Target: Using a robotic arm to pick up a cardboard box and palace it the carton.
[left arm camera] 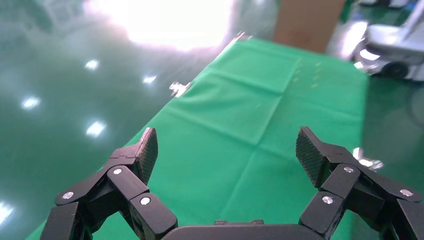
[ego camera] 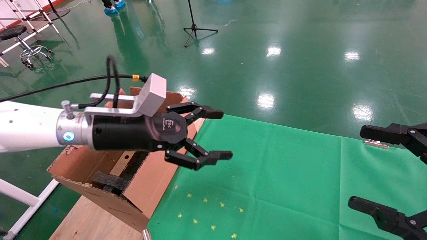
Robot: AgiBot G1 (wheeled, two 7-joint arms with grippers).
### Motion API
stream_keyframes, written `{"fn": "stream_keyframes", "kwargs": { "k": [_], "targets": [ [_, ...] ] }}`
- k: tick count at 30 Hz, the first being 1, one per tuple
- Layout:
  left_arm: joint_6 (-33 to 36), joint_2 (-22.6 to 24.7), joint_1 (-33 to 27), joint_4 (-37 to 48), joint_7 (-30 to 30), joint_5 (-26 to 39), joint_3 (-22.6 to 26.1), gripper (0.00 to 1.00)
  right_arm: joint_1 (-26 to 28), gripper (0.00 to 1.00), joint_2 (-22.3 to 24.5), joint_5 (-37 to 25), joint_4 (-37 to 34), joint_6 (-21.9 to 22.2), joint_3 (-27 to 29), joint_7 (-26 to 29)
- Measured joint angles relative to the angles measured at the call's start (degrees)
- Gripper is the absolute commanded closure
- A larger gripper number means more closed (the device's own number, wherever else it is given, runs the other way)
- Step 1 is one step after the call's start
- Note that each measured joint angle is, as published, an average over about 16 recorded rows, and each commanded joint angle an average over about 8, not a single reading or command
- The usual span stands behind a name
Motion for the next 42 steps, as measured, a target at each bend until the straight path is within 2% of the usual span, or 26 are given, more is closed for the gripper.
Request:
{"fn": "stream_keyframes", "kwargs": {
  "k": [12, 19, 42],
  "targets": [
    [3.2, -0.4, 8.0, -7.9, 3.5, -10.1, -6.6, 0.00, 0.0, 0.00, 0.0, 0.0, 0.0, 0.0, 0.0, 0.0],
    [4.3, -0.5, 10.8, -10.7, 4.6, -13.6, -9.0, 0.00, 0.0, 0.00, 0.0, 0.0, 0.0, 0.0, 0.0, 0.0],
    [4.3, -0.6, 10.8, -10.6, 4.6, -13.5, -8.9, 0.00, 0.0, 0.00, 0.0, 0.0, 0.0, 0.0, 0.0, 0.0]
  ]
}}
